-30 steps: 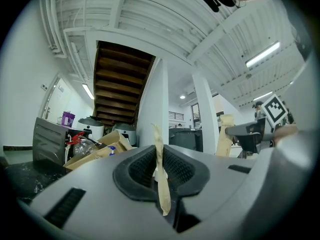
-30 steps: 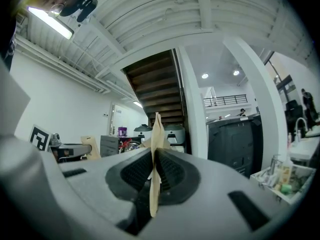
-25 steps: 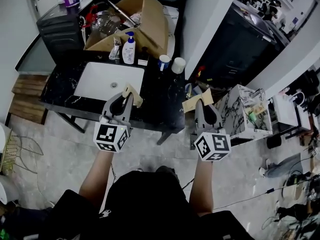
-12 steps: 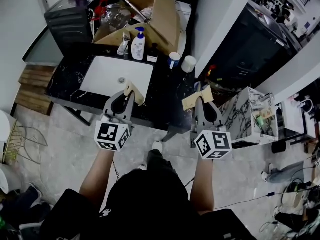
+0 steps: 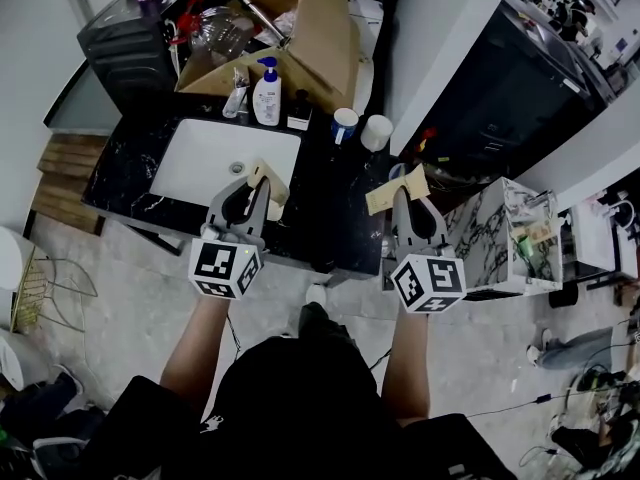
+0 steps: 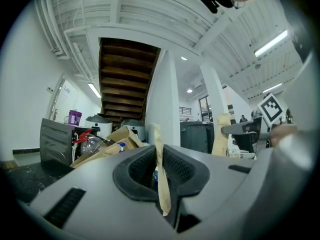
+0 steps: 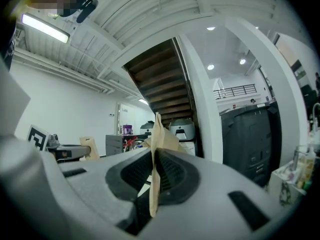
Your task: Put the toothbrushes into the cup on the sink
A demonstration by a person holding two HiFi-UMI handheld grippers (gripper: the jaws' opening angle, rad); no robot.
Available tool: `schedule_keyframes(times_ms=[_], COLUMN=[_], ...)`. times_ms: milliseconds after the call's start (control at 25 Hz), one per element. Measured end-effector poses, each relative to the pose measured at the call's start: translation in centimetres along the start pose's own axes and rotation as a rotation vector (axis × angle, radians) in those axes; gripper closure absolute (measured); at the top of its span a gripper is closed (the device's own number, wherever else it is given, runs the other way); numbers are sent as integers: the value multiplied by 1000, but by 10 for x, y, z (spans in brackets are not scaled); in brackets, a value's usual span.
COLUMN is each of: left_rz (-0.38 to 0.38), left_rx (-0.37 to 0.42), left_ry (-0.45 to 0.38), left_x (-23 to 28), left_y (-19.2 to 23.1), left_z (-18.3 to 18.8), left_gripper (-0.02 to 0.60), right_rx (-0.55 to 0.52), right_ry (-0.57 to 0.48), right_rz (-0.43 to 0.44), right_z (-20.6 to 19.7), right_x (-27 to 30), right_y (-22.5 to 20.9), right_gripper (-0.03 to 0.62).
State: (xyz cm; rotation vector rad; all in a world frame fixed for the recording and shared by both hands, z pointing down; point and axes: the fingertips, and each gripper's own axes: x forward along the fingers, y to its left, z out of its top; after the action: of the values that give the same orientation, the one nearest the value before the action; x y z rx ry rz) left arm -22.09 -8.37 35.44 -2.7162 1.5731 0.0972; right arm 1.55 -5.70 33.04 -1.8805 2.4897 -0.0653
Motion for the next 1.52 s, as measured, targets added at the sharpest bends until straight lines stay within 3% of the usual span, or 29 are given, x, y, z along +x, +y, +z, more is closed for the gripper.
schedule_keyframes(times_ms=[640,1520], left_rz=[41,80], left_rx=[12,28], left_ry=[32,96], left_x=[108,225], left_y=[7,-2], left_z=[-9,-42], left_gripper=[540,540], right_rx=[38,120], right_ry=[33,75], right_rz=[44,93], right_z=[-13,-54], right_x=[95,186], right_y=[-76,-169], right_gripper=[571,571])
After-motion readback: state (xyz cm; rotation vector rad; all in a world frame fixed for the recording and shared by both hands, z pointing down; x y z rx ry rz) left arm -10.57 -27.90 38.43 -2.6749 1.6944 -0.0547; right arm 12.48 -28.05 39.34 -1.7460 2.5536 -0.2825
